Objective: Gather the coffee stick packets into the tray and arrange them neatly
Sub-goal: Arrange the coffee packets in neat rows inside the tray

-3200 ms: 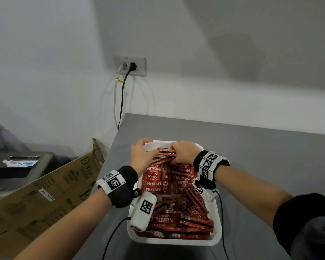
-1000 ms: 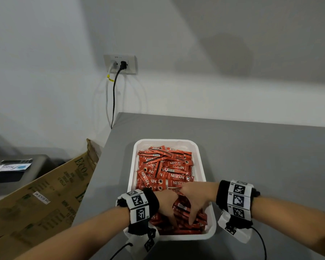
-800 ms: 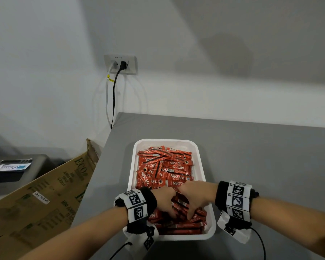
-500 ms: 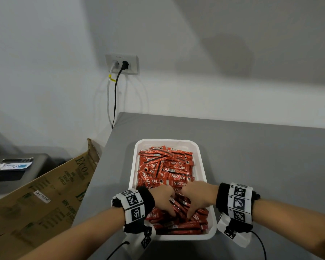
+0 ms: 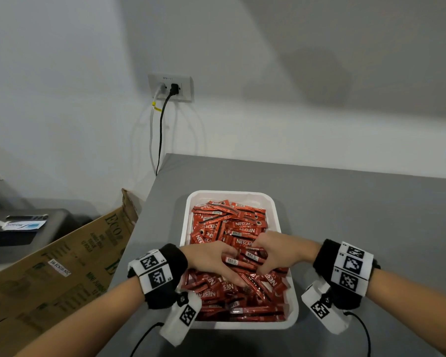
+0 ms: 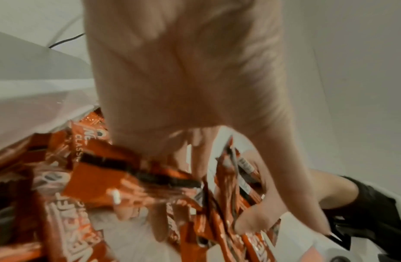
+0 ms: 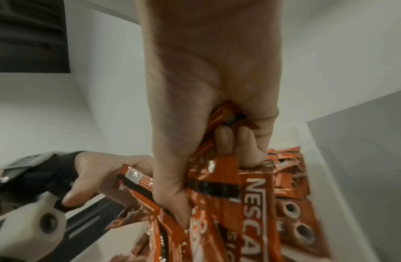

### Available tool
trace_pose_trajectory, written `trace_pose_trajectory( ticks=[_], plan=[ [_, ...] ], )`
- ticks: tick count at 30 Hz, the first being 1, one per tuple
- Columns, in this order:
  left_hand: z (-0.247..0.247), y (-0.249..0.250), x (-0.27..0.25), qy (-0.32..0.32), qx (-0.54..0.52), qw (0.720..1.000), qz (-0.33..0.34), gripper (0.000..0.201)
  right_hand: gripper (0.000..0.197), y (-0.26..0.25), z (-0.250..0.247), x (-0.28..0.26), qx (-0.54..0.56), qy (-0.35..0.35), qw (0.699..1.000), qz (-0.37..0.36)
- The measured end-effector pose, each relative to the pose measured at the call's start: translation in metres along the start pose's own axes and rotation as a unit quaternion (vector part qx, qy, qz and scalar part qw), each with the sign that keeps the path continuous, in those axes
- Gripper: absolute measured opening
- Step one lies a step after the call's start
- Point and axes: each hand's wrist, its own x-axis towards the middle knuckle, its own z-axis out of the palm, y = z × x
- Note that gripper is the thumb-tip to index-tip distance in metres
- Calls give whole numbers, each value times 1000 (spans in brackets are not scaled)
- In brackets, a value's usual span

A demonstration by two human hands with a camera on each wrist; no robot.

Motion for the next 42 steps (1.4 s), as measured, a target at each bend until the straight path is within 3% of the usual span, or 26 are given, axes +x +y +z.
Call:
trace_pose_trajectory(
  ticks=[3, 6, 9, 12, 14, 17, 19, 22, 27, 30, 33, 36, 39, 42],
  plan=[
    [-4, 3, -6, 6, -48, 999, 14, 34, 9, -9, -8, 4, 12, 16, 1000, -11],
    [-15, 2, -11, 96, -114, 985, 85, 56, 23, -13, -24, 8, 52, 59, 997, -11],
    [-27, -11, -10, 208, -291, 923, 141, 89, 10, -15, -43, 9, 125, 132, 983, -2],
    [-32, -16, -4, 263, -364, 879, 162, 99, 9, -21, -51, 14, 227, 208, 951, 14],
    [-29, -7, 0, 284, -344, 878, 175, 90, 10, -30, -46, 23, 261, 255, 931, 15],
    [-23, 12, 10, 344, -354, 847, 200, 51, 6, -45, -27, 40, 256, 292, 921, -8],
    [-22, 15, 18, 396, -388, 812, 183, 42, 8, -48, -17, 50, 236, 314, 920, -7],
    [-21, 14, 28, 388, -416, 808, 154, 34, 4, -48, -12, 55, 226, 312, 923, -1],
    [-18, 18, 37, 429, -427, 779, 162, 13, 36, -49, -11, 50, 272, 305, 912, -32],
    [-18, 20, 41, 423, -442, 777, 149, 10, 67, -46, -8, 50, 317, 292, 901, -51],
    [-20, 20, 42, 437, -425, 780, 145, 14, 101, -44, -5, 51, 303, 284, 910, -5],
    [-25, 16, 39, 440, -440, 769, 146, 15, 112, -44, -4, 51, 280, 271, 921, -1],
    [-30, 9, 36, 439, -458, 761, 138, 15, 90, -38, -16, 40, 244, 264, 933, 7],
    [-37, -2, 33, 442, -471, 756, 104, 19, 33, -13, -29, 26, 86, 265, 955, 107]
  ],
)
